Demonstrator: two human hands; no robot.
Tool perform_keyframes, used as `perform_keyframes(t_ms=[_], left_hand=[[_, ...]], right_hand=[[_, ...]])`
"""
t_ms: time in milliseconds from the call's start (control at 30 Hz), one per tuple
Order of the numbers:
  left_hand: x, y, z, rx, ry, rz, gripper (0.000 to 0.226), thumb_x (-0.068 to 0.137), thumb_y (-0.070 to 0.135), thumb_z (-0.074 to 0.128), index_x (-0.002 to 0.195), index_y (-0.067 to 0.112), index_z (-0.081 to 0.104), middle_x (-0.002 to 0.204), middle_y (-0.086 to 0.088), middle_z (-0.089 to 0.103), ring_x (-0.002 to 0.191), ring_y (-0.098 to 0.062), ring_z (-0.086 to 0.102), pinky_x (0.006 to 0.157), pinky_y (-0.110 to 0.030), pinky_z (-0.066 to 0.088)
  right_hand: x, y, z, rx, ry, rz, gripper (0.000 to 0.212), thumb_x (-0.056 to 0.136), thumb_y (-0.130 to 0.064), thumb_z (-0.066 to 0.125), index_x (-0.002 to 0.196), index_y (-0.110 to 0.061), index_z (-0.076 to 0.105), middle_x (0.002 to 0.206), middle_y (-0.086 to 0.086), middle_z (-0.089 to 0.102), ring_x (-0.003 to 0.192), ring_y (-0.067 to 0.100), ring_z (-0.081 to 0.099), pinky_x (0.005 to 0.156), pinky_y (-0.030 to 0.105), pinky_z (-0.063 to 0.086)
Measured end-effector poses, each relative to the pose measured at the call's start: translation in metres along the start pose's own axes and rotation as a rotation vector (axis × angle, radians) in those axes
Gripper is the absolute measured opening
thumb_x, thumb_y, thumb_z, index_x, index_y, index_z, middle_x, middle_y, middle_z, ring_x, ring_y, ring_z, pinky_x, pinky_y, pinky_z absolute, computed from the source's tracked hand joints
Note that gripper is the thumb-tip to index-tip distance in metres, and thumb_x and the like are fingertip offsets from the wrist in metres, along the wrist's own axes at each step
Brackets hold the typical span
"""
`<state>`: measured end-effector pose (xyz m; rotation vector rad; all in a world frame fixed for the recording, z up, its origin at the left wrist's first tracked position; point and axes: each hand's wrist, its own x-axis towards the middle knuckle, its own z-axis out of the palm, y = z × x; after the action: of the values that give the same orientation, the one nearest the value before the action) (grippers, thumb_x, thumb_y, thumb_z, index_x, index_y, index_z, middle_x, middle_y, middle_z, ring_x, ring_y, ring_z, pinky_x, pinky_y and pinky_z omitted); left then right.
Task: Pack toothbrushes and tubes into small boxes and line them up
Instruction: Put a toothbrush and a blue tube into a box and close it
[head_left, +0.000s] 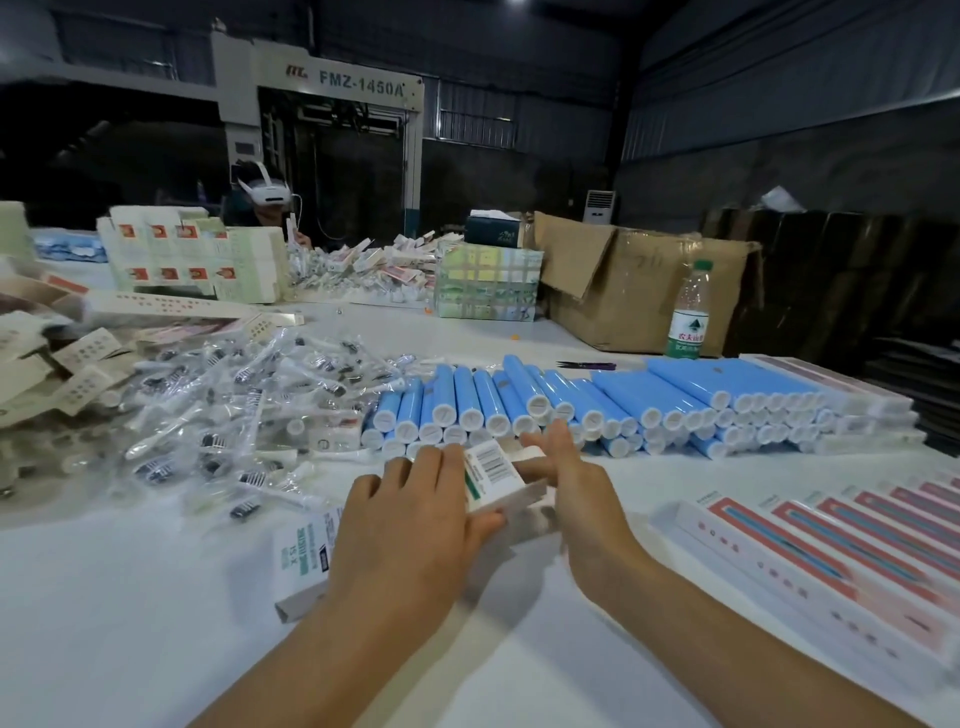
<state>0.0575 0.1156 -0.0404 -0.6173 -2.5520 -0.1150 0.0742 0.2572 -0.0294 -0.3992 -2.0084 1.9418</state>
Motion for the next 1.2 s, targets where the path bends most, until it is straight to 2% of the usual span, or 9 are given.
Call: perform_keyframes(t_ms=[100, 167, 300, 467, 767, 833, 967, 1100, 1200], left_hand=[[0.001, -0.008, 0.002, 0.011, 0.014, -0.027, 0.073, 0.082, 0.067, 0.004, 0.14, 0.025, 0.017, 0.135, 0.008, 0.035, 0.12, -0.015, 0.039, 0.091, -0.03, 0.031], [0.001, -0.013, 0.003, 0.02, 0.014, -0.053, 0.069, 0.087, 0.067, 0.012, 0.141, 0.025, 0.017, 0.136, 0.008, 0.035, 0.121, -0.016, 0.039, 0.091, -0.03, 0.031], [0.003, -0.016, 0.006, 0.032, 0.009, -0.081, 0.066, 0.09, 0.066, 0.02, 0.14, 0.024, 0.015, 0.136, 0.007, 0.035, 0.121, -0.017, 0.038, 0.09, -0.031, 0.03], [0.003, -0.011, 0.011, 0.058, 0.011, -0.057, 0.065, 0.091, 0.065, 0.023, 0.14, 0.022, 0.017, 0.136, 0.005, 0.037, 0.121, -0.018, 0.039, 0.091, -0.033, 0.03], [0.002, -0.003, 0.013, 0.09, 0.006, -0.001, 0.07, 0.092, 0.065, 0.023, 0.143, 0.017, 0.015, 0.137, 0.001, 0.037, 0.12, -0.022, 0.039, 0.093, -0.035, 0.03], [0.001, -0.001, 0.013, 0.113, 0.006, 0.027, 0.071, 0.094, 0.064, 0.026, 0.144, 0.016, 0.014, 0.138, -0.001, 0.036, 0.121, -0.023, 0.038, 0.093, -0.036, 0.029], [-0.001, 0.001, 0.013, 0.136, 0.001, 0.039, 0.074, 0.093, 0.064, 0.027, 0.146, 0.014, 0.01, 0.139, -0.002, 0.033, 0.122, -0.024, 0.037, 0.093, -0.037, 0.028], [-0.005, 0.005, 0.013, 0.14, 0.022, 0.05, 0.071, 0.095, 0.062, 0.025, 0.144, 0.013, 0.014, 0.136, -0.003, 0.035, 0.119, -0.025, 0.038, 0.091, -0.038, 0.029], [-0.004, 0.006, 0.014, 0.123, 0.037, 0.038, 0.069, 0.096, 0.06, 0.024, 0.144, 0.012, 0.014, 0.136, -0.004, 0.035, 0.119, -0.025, 0.038, 0.092, -0.037, 0.029]], right_hand=[[-0.002, -0.004, -0.01, -0.053, 0.124, -0.159, 0.024, 0.095, -0.04, 0.049, 0.086, -0.032, 0.07, 0.107, -0.01, 0.064, 0.094, -0.004, 0.053, 0.081, 0.023, 0.04], [-0.008, -0.005, -0.016, -0.128, 0.216, -0.336, 0.014, 0.092, -0.024, 0.059, 0.084, -0.034, 0.065, 0.103, -0.006, 0.064, 0.085, -0.004, 0.055, 0.071, 0.011, 0.041], [-0.018, -0.001, -0.008, -0.3, 0.105, -0.503, 0.024, 0.087, -0.01, 0.064, 0.08, -0.033, 0.068, 0.086, -0.012, 0.067, 0.082, -0.005, 0.058, 0.069, 0.006, 0.041], [-0.018, 0.004, 0.0, -0.303, 0.071, -0.449, 0.017, 0.087, -0.008, 0.065, 0.099, -0.016, 0.075, 0.078, -0.017, 0.07, 0.081, -0.001, 0.061, 0.071, 0.008, 0.043], [-0.013, 0.003, 0.003, -0.195, -0.008, -0.238, 0.062, 0.09, -0.008, 0.059, 0.145, -0.022, 0.037, 0.058, -0.005, 0.06, 0.053, -0.002, 0.053, 0.06, 0.022, 0.046], [-0.01, 0.002, 0.002, -0.188, -0.033, -0.181, 0.054, 0.089, -0.008, 0.06, 0.14, -0.022, 0.045, 0.056, -0.006, 0.054, 0.049, -0.001, 0.048, 0.052, 0.017, 0.041], [-0.012, 0.0, 0.001, -0.109, -0.057, -0.121, 0.016, 0.088, -0.005, 0.062, 0.095, -0.02, 0.065, 0.051, -0.01, 0.058, 0.043, 0.001, 0.045, 0.044, 0.015, 0.037], [-0.015, 0.004, 0.003, -0.145, -0.037, -0.128, 0.017, 0.089, -0.003, 0.055, 0.079, -0.003, 0.068, 0.059, 0.0, 0.058, 0.049, 0.005, 0.041, 0.049, 0.021, 0.035], [-0.016, 0.003, 0.006, -0.181, -0.052, -0.114, 0.027, 0.092, -0.006, 0.051, 0.073, -0.01, 0.069, 0.067, 0.004, 0.066, 0.05, 0.001, 0.045, 0.05, 0.018, 0.037]])
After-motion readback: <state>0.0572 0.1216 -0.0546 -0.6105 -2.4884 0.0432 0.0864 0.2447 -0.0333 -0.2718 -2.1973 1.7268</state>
